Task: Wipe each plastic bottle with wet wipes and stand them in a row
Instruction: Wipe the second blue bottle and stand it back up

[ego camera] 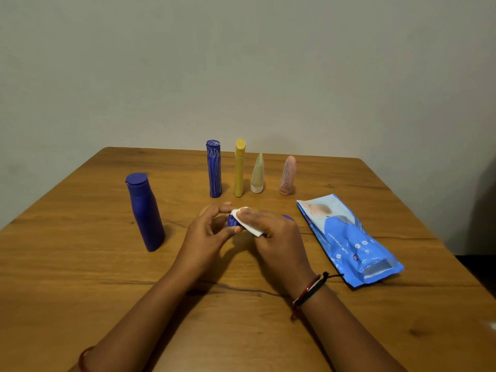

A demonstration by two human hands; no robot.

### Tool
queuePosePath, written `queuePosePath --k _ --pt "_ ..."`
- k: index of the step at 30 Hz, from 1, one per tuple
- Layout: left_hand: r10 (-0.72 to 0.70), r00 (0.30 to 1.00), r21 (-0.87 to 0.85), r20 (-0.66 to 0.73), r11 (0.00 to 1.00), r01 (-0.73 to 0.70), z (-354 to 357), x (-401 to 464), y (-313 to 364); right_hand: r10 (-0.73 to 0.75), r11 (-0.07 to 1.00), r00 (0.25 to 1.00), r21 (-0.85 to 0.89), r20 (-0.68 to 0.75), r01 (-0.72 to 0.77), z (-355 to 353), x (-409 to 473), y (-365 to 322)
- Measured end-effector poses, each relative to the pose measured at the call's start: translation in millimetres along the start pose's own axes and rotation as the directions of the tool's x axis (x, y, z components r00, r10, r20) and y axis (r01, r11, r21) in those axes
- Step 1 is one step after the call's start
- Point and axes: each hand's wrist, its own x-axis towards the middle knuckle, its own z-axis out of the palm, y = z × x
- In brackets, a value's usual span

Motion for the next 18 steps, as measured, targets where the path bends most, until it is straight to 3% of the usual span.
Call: queuePosePath --k 9,14,18 --pt "0.156 0.969 -0.118 -0.19 0.977 -0.18 -2.4 -3.6 13.0 0.106 0.994 0.993 -0.021 -0.057 -0.107 -3.0 4.3 6.0" --pt "0.121 0.976 -0.115 -0.18 0.983 -0.143 -4.7 -1.3 9.3 0.206 0.978 0.97 -0.01 -0.126 -0.209 -3.1 6.6 6.3" --pt "0.098 0.98 -0.07 -0.172 0.991 -0.111 -1.0 -1.6 4.7 0.153 0.987 0.988 -0.042 -0.009 -0.153 4.4 4.4 -0.2"
